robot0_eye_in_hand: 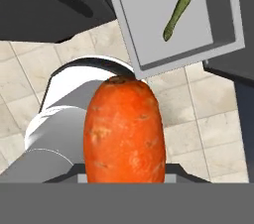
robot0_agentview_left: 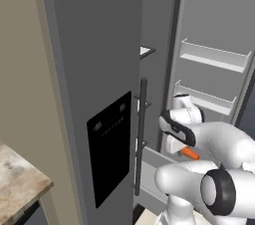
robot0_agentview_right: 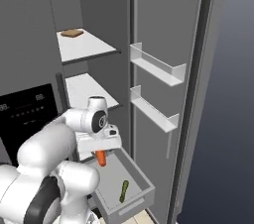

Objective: Place the carrot and squash inside the fridge drawer. Close the drawer after placing the vegetables.

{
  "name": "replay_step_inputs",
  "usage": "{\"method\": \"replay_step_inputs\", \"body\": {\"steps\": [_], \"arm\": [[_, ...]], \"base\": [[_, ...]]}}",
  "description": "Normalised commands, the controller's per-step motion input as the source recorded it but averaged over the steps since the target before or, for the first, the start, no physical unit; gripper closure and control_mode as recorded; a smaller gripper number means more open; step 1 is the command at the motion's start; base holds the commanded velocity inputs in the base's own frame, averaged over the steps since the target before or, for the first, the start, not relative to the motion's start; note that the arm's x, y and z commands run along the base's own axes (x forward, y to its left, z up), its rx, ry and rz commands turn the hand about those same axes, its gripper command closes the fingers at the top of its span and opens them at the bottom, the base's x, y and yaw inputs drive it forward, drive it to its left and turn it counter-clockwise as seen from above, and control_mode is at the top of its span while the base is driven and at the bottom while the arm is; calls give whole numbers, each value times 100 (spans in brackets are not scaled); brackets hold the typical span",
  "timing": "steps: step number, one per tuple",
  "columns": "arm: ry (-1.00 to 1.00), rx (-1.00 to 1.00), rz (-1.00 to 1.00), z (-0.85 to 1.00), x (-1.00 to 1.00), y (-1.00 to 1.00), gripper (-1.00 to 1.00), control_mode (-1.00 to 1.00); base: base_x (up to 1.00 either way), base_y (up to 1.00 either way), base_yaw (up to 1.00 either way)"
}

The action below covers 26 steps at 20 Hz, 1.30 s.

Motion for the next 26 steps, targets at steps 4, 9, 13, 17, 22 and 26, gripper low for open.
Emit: {"method": "replay_step_inputs", "body": {"steps": [4, 9, 13, 17, 22, 26], "arm": [[22, 4, 0, -44, 35, -18, 100, -100], [11, 6, 0, -32, 33, -4, 100, -100], [1, 13, 0, -49, 30, -8, 100, -100], [0, 5, -1, -58, 29, 0, 100, -100], [0, 0, 0, -27, 45, -1, 100, -100], [5, 1, 0, -32, 49, -6, 100, -100]], "base": [[0, 0, 0], [0, 0, 0], [0, 0, 0], [0, 0, 0], [0, 0, 0], [0, 0, 0]]}}
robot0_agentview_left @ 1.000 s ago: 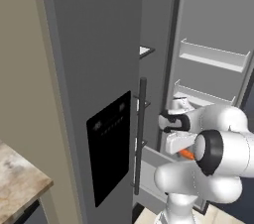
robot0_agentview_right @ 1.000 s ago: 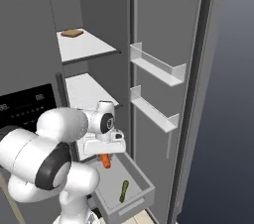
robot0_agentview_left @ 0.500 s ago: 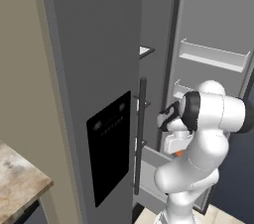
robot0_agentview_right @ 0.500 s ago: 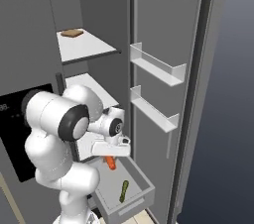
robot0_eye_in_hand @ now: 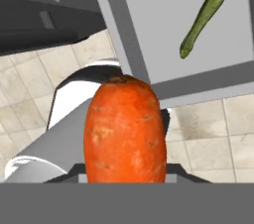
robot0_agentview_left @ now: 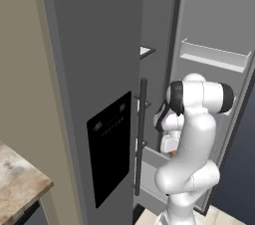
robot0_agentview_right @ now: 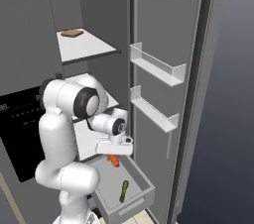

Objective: Place the carrot and squash inside the fridge drawer. Close the drawer after placing the vegetables.

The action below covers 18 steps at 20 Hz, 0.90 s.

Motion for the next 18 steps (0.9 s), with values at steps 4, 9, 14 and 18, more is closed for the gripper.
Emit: {"method": "replay_step_inputs", "body": {"steps": [4, 9, 14, 18], "arm": [[13, 1, 0, -39, 55, -1, 100, -100], [13, 3, 0, -66, 41, -14, 100, -100], [7, 3, -1, -71, 9, -14, 100, -100], [7, 0, -6, -63, 11, 2, 100, -100]], "base": [[0, 0, 0], [0, 0, 0], [0, 0, 0], [0, 0, 0]]}}
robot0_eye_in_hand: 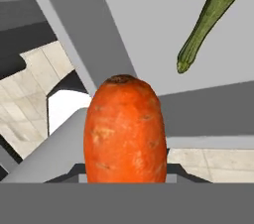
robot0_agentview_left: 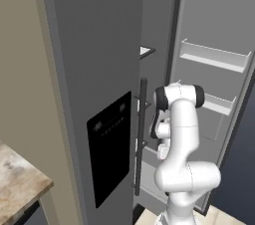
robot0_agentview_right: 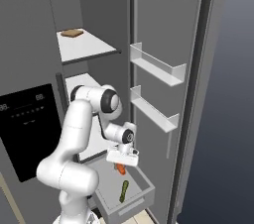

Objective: Place the carrot and squash inside the fridge drawer. Close the drawer after placing the vegetables.

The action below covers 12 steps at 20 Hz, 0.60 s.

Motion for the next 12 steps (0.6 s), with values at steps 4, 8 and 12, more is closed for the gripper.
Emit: {"method": "replay_step_inputs", "body": {"steps": [4, 8, 12], "arm": [[6, 0, -7, -54, 19, 18, 100, -100], [7, 0, -7, -55, 25, 14, 100, -100], [6, -1, -5, -62, 27, 1, 100, -100]], "base": [[0, 0, 0], [0, 0, 0], [0, 0, 0]]}}
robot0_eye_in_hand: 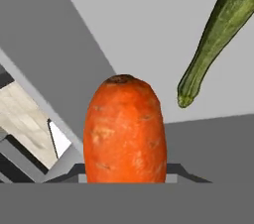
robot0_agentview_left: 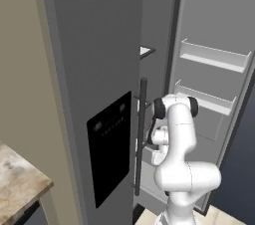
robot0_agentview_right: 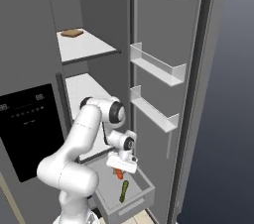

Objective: Place the carrot and squash inside the fridge drawer. Close the drawer after placing the vegetables.

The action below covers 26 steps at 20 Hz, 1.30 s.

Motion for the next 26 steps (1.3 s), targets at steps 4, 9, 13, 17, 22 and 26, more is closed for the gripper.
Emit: {"method": "replay_step_inputs", "body": {"steps": [4, 9, 13, 17, 22, 26], "arm": [[4, -3, -5, -81, 18, 0, 100, -100], [0, -5, -5, -89, 3, 0, 100, -100], [0, -4, -4, -81, 1, 0, 100, -100], [0, 0, -3, -68, 0, 1, 100, -100], [2, -1, -3, -65, 0, 2, 100, -100], [4, -1, -1, -58, 2, 0, 100, -100]], "base": [[0, 0, 0], [0, 0, 0], [0, 0, 0], [0, 0, 0], [0, 0, 0], [0, 0, 0]]}}
